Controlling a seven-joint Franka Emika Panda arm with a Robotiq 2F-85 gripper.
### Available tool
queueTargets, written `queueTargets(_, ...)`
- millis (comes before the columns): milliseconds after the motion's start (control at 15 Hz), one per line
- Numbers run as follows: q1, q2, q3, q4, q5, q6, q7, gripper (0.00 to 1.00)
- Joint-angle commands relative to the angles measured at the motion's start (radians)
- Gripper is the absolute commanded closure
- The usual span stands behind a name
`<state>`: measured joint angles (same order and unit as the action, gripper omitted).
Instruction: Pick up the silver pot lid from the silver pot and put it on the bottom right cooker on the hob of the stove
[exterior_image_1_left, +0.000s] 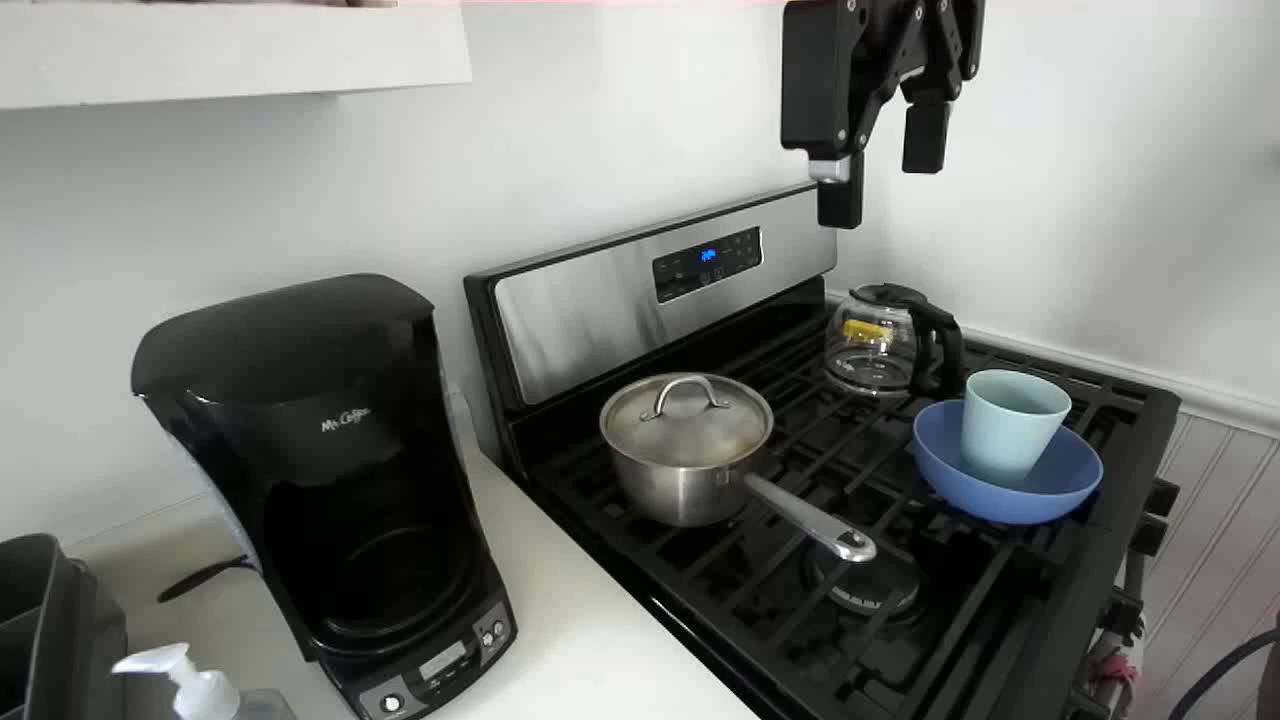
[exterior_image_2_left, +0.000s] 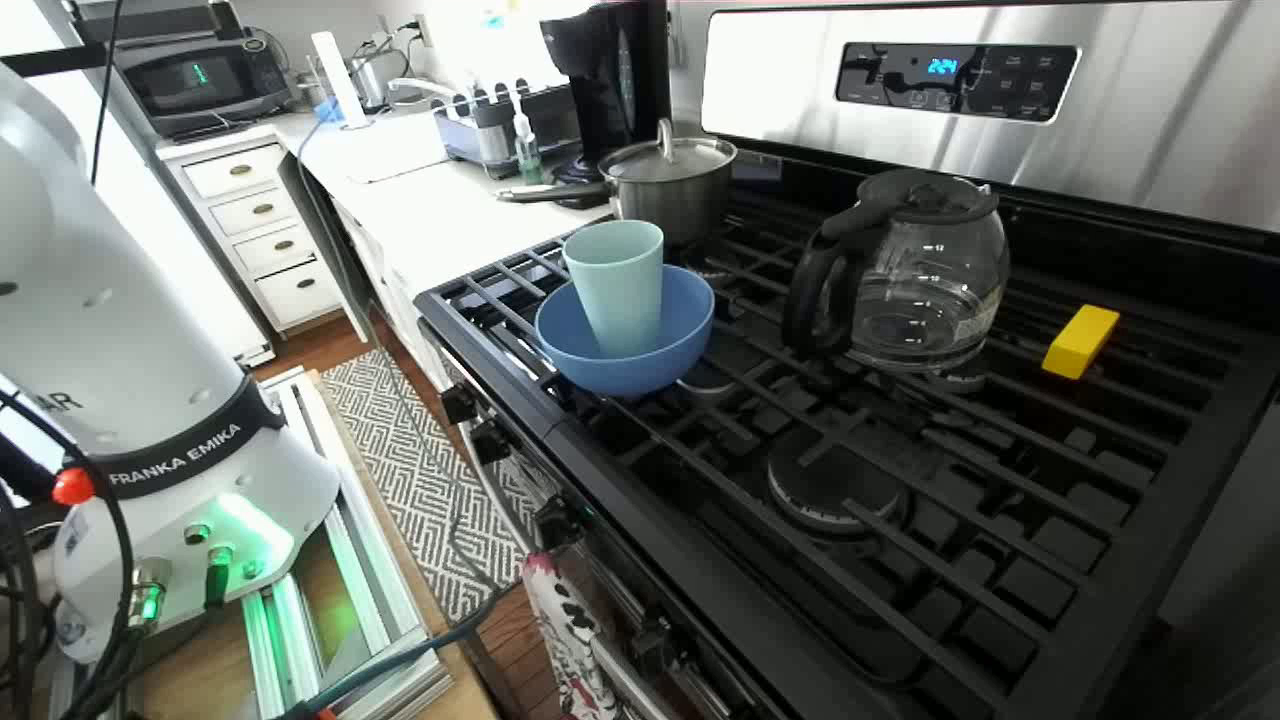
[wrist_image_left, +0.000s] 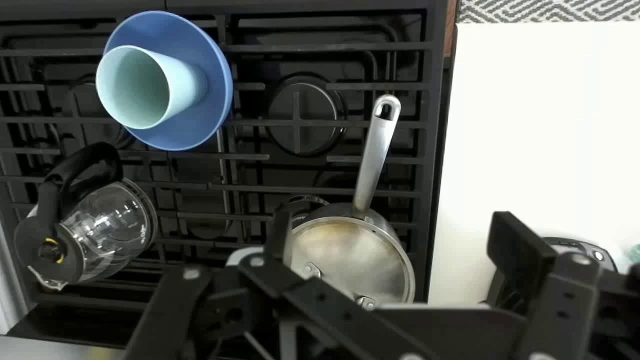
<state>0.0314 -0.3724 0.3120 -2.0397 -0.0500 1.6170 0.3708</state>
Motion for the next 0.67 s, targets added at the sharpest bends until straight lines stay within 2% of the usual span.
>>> queueTargets(0,0.032,0.005,-0.025,0.003,-0.010,-0.003,0.010,0.00)
queueTargets(333,0.021,0.019,-0.033,0.019,-0.014,0.002,0.024,0.00)
queueTargets(600,-0.014,0.104,-0.111,0.085,0.009,0.009,-0.001,0.00)
